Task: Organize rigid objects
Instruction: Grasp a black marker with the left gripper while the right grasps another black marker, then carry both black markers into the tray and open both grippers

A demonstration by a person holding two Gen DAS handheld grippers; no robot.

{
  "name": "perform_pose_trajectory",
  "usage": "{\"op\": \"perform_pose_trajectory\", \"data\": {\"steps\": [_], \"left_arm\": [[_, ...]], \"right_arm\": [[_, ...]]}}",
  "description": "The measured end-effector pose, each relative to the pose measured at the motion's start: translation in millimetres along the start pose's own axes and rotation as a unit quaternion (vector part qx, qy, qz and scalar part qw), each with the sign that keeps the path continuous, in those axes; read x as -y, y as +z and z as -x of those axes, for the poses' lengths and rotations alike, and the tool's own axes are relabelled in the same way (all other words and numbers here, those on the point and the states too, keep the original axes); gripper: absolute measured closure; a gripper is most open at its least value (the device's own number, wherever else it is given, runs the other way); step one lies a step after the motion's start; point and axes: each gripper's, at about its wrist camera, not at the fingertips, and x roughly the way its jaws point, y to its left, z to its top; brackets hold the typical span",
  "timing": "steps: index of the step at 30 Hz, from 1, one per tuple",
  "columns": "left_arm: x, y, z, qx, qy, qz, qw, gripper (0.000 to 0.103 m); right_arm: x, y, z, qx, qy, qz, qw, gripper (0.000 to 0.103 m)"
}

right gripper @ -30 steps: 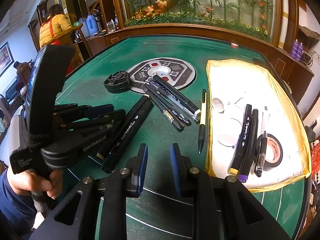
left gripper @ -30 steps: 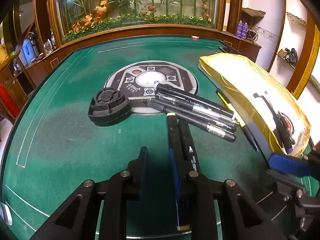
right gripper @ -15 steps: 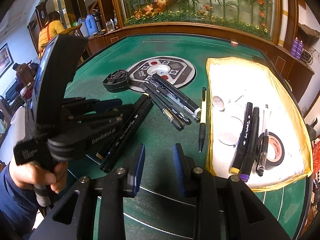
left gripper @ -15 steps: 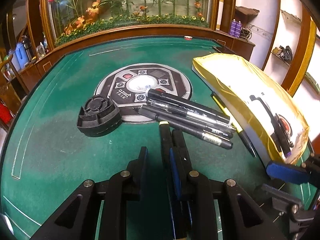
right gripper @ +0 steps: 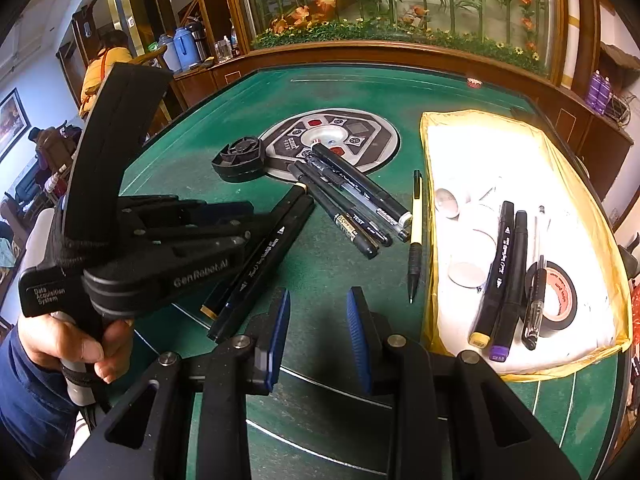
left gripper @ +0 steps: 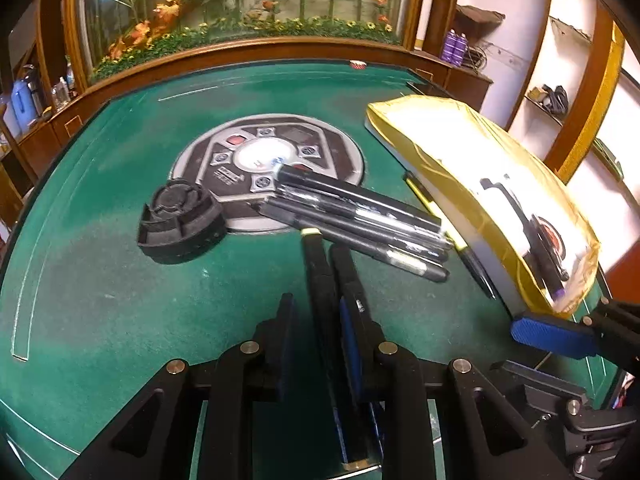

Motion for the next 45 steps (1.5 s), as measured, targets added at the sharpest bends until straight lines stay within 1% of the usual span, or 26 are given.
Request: {"op": "perform_pose_trajectory", "data": {"steps": [4, 6, 8, 9, 10, 13, 16, 18, 21, 22, 26, 28, 30, 31, 32, 33, 45], "left_arm": [[-3, -4, -10, -0.016, 0.033, -0.003, 0.9993, 0.078], [-8, -7, -8, -0.014, 0.033, -0.001, 0.9994, 0.078], [-14, -11, -4, -0.014, 0.034, 0.005, 0.9993, 0.087], [-17, -15, -2, -0.012, 0.038, 0.009, 0.9992, 0.088], [-21, -19, 1, -0.01, 0.041, 0.013, 0.999, 0.088], [-31, -29, 9, -0.006, 0.044, 0.03, 0.9986, 0.088], [-38, -37, 14, -0.002, 0.059, 0.039, 0.9975, 0.088], [-42, -37, 17, -0.001, 0.059, 0.048, 0.9971, 0.088], [-46, -38, 17, -0.002, 0.063, 0.056, 0.9964, 0.088], [-47, -38, 16, -0.003, 0.064, 0.058, 0.9963, 0.088], [-47, -36, 15, -0.002, 0.066, 0.056, 0.9962, 0.088], [-46, -36, 15, -0.001, 0.066, 0.056, 0.9963, 0.088], [-46, -36, 15, -0.001, 0.066, 0.056, 0.9962, 0.088], [-46, -36, 14, 0.0, 0.067, 0.056, 0.9962, 0.088], [-46, -36, 15, 0.001, 0.068, 0.057, 0.996, 0.088], [-46, -36, 15, 0.002, 0.069, 0.057, 0.996, 0.088], [-35, -33, 24, 0.024, 0.089, 0.043, 0.9948, 0.088]], "right_arm": [[0, 0, 0, -0.001, -0.002, 0.001, 1.0, 0.075], [0, 0, 0, -0.002, -0.001, 0.001, 1.0, 0.075], [-1, 1, -1, -0.005, 0.002, -0.001, 1.0, 0.075], [-2, 1, -2, -0.007, 0.005, -0.002, 1.0, 0.075], [-3, 2, -3, -0.008, 0.007, -0.002, 1.0, 0.074], [-10, 5, -7, -0.013, 0.016, 0.003, 1.0, 0.069], [-19, 10, -18, -0.024, 0.025, 0.004, 0.999, 0.068], [-25, 13, -28, -0.036, 0.034, 0.0, 0.999, 0.066], [-33, 16, -44, -0.053, 0.035, -0.005, 0.998, 0.065], [-35, 17, -48, -0.056, 0.035, -0.005, 0.998, 0.065], [-44, 20, -63, -0.07, 0.01, 0.009, 0.997, 0.065], [-48, 21, -65, -0.064, -0.009, 0.024, 0.998, 0.065], [-52, 20, -65, -0.065, -0.024, 0.038, 0.997, 0.071], [-51, 20, -64, -0.064, -0.031, 0.043, 0.997, 0.08], [-50, 19, -63, -0.062, -0.035, 0.048, 0.996, 0.086], [-49, 19, -62, -0.062, -0.031, 0.047, 0.996, 0.088], [-47, 13, -50, -0.042, -0.013, 0.048, 0.998, 0.089]]}}
